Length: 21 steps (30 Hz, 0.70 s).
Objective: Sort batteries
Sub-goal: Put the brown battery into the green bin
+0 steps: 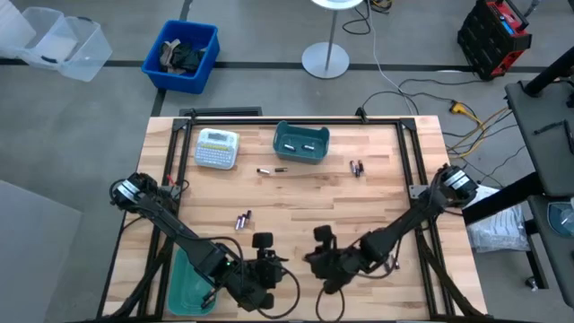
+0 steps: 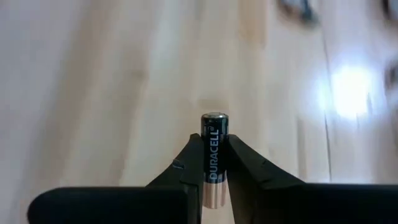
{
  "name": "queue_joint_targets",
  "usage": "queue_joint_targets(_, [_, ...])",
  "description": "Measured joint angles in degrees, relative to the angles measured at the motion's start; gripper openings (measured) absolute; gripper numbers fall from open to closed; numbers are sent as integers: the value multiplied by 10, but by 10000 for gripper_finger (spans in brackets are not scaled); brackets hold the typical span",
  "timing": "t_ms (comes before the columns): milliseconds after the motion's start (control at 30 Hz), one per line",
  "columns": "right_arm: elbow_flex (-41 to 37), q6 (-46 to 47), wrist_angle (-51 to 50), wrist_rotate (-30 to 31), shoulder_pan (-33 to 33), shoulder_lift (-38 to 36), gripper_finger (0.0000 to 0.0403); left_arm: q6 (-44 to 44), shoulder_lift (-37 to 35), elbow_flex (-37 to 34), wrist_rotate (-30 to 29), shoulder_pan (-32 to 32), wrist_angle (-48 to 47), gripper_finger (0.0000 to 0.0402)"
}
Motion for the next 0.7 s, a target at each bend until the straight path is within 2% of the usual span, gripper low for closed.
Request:
queue_joint_targets(133, [-12, -97, 112, 7, -3, -16, 34, -40, 0, 0, -42, 0, -11, 115])
queue_joint_targets(400, [-69, -156, 234, 5, -10, -19, 34, -96, 12, 0, -41, 3, -22, 115])
queue_joint_targets(600, [-84, -171, 215, -4, -58, -33, 34, -129, 12, 0, -51, 3, -73, 115])
queue_joint_targets(700, [-88, -183, 204, -38, -98, -51, 34, -171, 11, 2, -54, 1, -119, 115])
